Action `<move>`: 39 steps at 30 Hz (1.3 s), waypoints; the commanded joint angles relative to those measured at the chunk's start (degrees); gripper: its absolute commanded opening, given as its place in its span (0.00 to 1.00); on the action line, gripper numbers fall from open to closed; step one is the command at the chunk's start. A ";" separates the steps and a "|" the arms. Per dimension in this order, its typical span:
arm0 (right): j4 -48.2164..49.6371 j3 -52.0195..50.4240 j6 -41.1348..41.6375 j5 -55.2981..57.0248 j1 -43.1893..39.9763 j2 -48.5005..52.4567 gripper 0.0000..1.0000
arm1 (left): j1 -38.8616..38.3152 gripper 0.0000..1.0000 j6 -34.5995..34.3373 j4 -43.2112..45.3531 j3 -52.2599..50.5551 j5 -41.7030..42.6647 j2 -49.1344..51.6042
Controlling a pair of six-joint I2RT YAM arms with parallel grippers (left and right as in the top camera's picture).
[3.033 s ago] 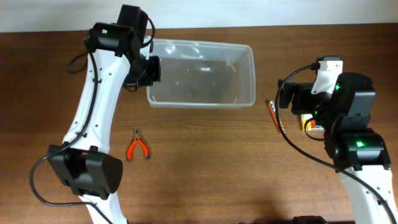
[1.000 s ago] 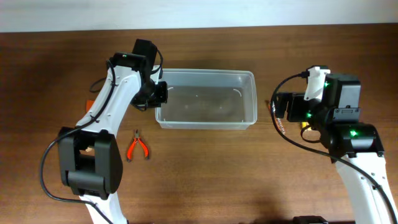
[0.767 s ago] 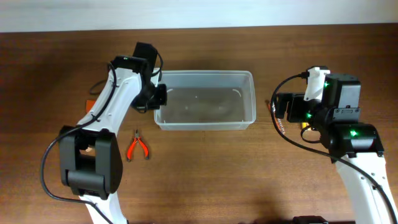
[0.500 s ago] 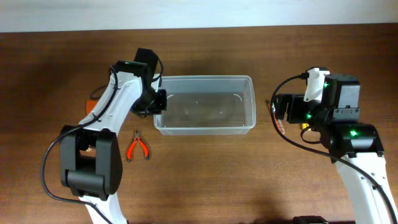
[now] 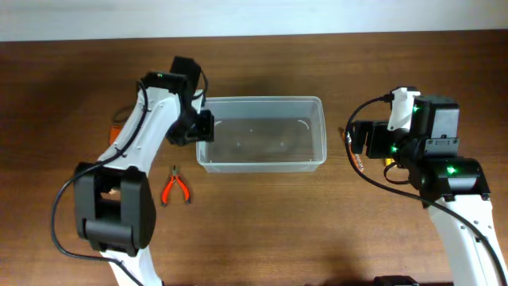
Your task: Pack container
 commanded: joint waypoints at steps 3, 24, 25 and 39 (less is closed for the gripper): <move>0.24 1.40 -0.63 0.72 -0.37 0.20 0.99 | 2.03 0.61 0.04 -3.82 9.86 -0.42 -9.62; -1.01 1.40 -0.61 0.70 -0.37 3.32 0.99 | 7.43 0.61 0.07 -13.07 8.37 -23.12 -39.23; -1.46 1.40 -0.87 0.74 -0.37 3.32 0.99 | 7.43 0.60 0.07 -12.31 6.62 -23.12 -39.36; -6.03 1.62 -10.49 12.44 1.88 7.32 0.99 | 7.43 1.00 -0.17 -2.03 -11.80 -17.94 -39.34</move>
